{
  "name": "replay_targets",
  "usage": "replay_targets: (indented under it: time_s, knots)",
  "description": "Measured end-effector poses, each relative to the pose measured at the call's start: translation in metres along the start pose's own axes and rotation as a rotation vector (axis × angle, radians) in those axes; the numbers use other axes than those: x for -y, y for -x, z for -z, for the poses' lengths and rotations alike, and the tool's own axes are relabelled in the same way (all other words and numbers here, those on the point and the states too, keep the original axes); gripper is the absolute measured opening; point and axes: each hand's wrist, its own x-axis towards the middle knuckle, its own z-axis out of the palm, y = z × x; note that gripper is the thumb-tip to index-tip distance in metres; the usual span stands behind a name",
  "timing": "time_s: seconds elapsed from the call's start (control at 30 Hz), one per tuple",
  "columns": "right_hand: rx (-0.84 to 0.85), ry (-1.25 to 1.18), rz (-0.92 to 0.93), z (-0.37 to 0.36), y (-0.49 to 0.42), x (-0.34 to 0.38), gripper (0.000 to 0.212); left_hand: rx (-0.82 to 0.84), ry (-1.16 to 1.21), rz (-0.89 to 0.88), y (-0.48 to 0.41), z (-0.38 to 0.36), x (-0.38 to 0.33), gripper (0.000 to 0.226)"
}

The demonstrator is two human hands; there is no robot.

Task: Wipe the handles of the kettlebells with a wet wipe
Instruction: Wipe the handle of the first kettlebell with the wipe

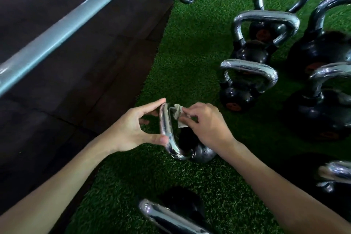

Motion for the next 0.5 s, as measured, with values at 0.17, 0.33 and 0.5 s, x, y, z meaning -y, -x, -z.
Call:
replay_targets:
  time_s: [0.17,0.33,0.5]
  knots:
    - [-0.05,0.074,0.061,0.003,-0.001,-0.003,0.017,0.014,0.02,-0.01,-0.004,-0.003,-0.001,0.116]
    - [-0.088,-0.104,0.058,0.012,-0.019,0.011,0.02,0.013,0.004,-0.013,-0.01,-0.002,-0.004,0.117]
    - [0.007,-0.136,0.171,0.019,0.002,0.019,0.017,0.023,-0.023,-0.006,-0.009,0.004,0.001,0.127]
